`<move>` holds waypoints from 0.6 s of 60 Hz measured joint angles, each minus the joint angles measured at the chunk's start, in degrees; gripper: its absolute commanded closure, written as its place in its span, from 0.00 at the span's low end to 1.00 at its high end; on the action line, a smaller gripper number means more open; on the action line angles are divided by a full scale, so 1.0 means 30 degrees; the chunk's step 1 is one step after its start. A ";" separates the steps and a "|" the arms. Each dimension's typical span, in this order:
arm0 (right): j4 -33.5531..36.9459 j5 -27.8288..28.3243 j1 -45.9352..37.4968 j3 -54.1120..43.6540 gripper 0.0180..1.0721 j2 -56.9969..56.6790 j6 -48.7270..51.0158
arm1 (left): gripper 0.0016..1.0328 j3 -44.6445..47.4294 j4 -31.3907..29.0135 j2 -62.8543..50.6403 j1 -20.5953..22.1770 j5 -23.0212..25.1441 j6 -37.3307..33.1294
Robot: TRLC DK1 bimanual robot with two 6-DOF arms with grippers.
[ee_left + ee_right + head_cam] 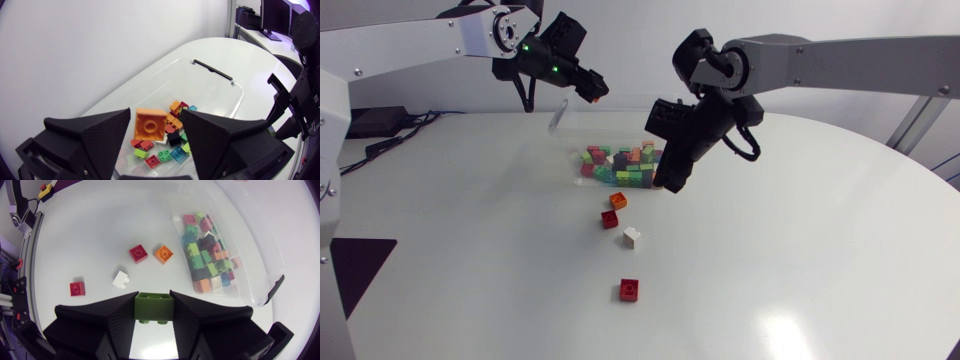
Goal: Place the duplo bricks in the container
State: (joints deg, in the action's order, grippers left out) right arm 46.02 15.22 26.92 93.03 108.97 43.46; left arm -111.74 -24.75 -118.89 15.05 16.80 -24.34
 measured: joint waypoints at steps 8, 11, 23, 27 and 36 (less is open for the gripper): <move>0.0160 0.0029 -0.0015 0.2033 0.76 0.0000 -0.0962 | 0.04 0.0962 0.0670 0.0437 -0.0342 -0.0138 0.0124; 0.0160 0.0073 -0.0029 0.2761 0.76 0.0000 -0.1311 | 0.04 0.1953 0.1035 0.0896 -0.0605 -0.0138 0.0117; 0.0066 0.0277 -0.0058 0.5224 0.76 0.0481 -0.2601 | 0.04 0.7322 0.2455 0.4677 -0.1996 0.0168 -0.0809; 0.0007 0.0372 -0.0124 0.5829 0.76 0.0925 -0.3016 | 0.04 0.8859 0.2674 0.6076 -0.2120 0.0539 -0.1486; -0.0401 0.0379 -0.0284 0.7242 0.76 0.2302 -0.3759 | 0.04 1.2138 0.2798 0.8327 -0.2084 0.0984 -0.3366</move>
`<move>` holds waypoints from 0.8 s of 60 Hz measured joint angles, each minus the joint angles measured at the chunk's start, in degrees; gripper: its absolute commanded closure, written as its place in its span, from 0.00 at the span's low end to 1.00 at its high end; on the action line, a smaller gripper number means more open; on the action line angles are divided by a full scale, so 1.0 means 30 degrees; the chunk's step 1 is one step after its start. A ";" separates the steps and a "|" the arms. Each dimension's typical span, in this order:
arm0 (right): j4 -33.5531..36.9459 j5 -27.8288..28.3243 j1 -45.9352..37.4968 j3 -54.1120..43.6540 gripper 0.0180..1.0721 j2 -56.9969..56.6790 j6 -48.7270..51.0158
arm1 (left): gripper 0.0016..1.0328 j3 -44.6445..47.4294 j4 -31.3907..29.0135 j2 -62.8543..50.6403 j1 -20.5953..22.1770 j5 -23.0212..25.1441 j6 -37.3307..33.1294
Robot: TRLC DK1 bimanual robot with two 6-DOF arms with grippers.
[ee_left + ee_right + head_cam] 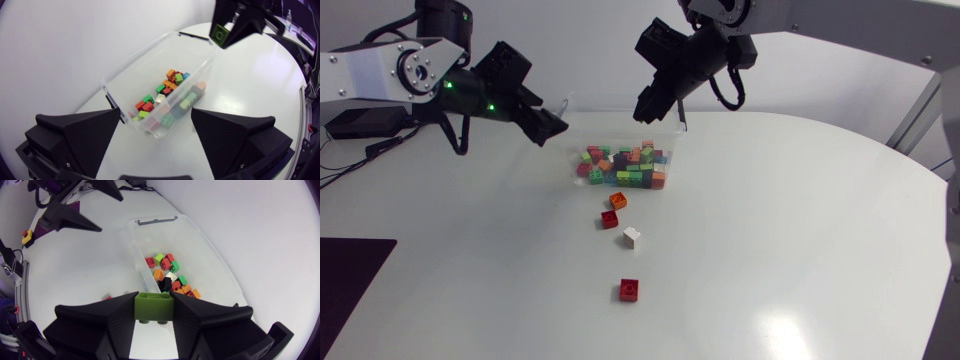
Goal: Place the duplo bricks in the container
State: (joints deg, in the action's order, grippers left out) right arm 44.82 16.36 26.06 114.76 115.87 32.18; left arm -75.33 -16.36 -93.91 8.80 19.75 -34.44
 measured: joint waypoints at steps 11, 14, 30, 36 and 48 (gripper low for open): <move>-0.0168 0.0000 -0.0277 0.1523 0.76 0.1333 -0.0801 | 0.04 0.2856 -0.0029 0.0313 0.0262 0.0350 -0.1836; -0.0182 0.0000 -0.0372 0.1938 0.76 0.1610 -0.0896 | 0.04 0.3388 -0.0029 0.0306 0.0539 0.0372 -0.2273; -0.1319 0.0044 -0.0838 0.3009 0.76 0.2659 -0.1792 | 0.04 0.4248 0.0000 -0.0590 0.1996 0.0481 -0.3366; -0.2047 0.0044 -0.0911 0.3147 0.76 0.2885 -0.2215 | 0.04 0.4248 -0.0007 -0.1362 0.2244 0.0474 -0.3548; -0.3840 0.0095 -0.1122 0.3271 0.76 0.3359 -0.2914 | 0.04 0.4248 0.0641 -0.2827 0.2528 0.0255 -0.3548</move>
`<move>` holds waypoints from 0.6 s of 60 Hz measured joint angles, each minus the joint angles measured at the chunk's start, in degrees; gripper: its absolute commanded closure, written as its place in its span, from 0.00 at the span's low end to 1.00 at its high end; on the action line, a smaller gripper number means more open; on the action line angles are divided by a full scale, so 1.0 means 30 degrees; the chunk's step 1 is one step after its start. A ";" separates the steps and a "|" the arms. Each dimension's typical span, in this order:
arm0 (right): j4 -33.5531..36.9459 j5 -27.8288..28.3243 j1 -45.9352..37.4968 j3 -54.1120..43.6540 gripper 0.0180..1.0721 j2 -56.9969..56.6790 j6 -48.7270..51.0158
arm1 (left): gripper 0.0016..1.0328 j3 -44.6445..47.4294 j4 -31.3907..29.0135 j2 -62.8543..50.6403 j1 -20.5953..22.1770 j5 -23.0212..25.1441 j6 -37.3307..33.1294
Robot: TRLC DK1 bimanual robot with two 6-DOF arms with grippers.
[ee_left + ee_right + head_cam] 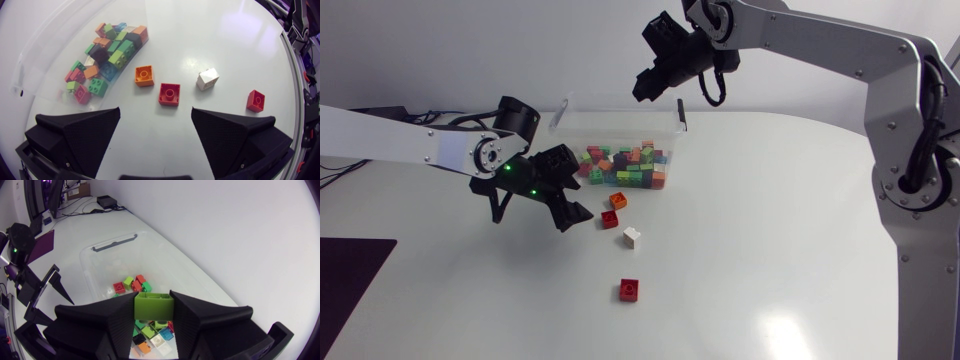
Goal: Place the duplo bricks in the container
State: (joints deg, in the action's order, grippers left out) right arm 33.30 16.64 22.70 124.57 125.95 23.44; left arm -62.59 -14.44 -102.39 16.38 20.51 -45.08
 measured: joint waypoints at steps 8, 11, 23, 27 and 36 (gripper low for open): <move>-0.1413 0.0036 0.0000 0.0000 0.76 0.0321 -0.0488 | 0.04 0.0000 0.0503 -0.0831 0.0430 -0.0437 0.0007; -0.2062 0.0044 0.0000 0.0000 0.76 0.0444 -0.0736 | 0.04 0.0000 0.0648 -0.1166 0.0590 -0.0495 0.0007; -0.4663 0.0036 -0.0350 -0.0058 0.56 0.0568 -0.1639 | 0.04 -0.0051 0.1304 -0.2397 0.1107 -0.1013 0.0007; -0.5071 0.0029 -0.0495 -0.0058 0.12 0.0583 -0.1916 | 0.04 -0.0080 0.1676 -0.2783 0.1217 -0.1013 0.0015; -0.5173 0.0022 -0.0765 -0.0051 0.04 0.1013 -0.2696 | 0.04 -0.0488 0.3657 -0.3679 0.1246 -0.1020 0.0204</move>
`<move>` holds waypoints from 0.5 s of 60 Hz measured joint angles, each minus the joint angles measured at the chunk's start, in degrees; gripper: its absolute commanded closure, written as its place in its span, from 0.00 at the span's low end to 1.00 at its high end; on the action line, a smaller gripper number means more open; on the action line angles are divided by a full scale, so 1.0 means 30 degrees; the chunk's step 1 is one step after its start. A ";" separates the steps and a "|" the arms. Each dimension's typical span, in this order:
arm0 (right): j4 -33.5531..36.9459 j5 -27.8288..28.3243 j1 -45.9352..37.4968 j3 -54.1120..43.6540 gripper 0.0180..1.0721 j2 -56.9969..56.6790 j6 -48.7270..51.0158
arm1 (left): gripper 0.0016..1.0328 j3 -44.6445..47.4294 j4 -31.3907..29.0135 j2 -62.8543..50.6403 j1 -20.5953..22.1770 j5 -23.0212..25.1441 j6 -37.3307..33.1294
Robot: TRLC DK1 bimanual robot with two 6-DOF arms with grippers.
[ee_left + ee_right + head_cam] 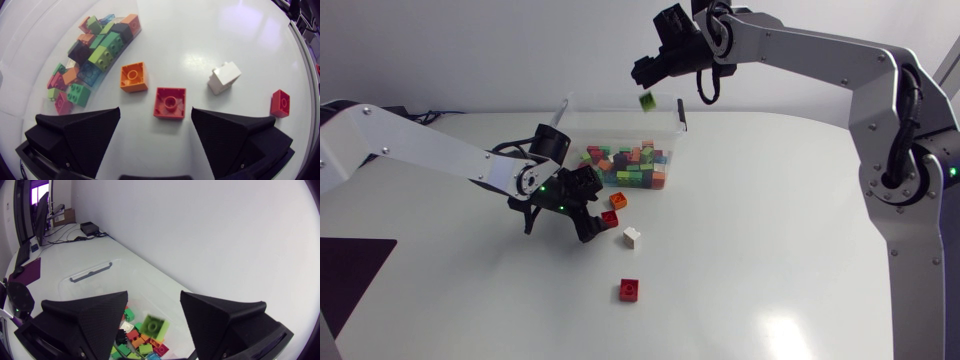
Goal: Place the duplo bricks in the container
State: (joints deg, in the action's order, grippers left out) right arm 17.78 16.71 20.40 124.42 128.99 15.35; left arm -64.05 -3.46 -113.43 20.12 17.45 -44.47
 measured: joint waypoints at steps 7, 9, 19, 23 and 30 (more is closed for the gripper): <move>-0.0015 0.0007 -0.0036 -0.0685 0.04 -0.0240 -0.0066 | 0.05 -0.0444 0.0772 -0.0576 0.0000 0.0007 0.0386; 0.0000 0.0015 -0.0036 -0.1268 0.04 -0.0561 -0.0066 | 0.05 -0.0554 0.0831 -0.0699 0.0000 0.0007 0.0401; -0.0087 0.0015 0.0036 -0.5778 0.04 -0.3235 -0.0036 | 0.07 -0.0801 0.0874 -0.1370 0.0117 0.0102 0.0510; -0.0321 0.0007 0.0138 -0.7708 0.04 -0.4583 0.0058 | 0.11 -0.0889 0.0940 -0.1428 0.0277 0.0080 0.0539; -0.0634 0.0015 0.0619 -1.0768 0.04 -0.6768 0.0393 | 0.24 -0.0925 0.0998 -0.1501 0.0525 0.0087 0.0670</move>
State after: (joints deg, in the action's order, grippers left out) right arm 15.88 16.75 22.26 92.12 108.68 16.53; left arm -66.83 -0.47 -117.93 21.69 17.72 -42.46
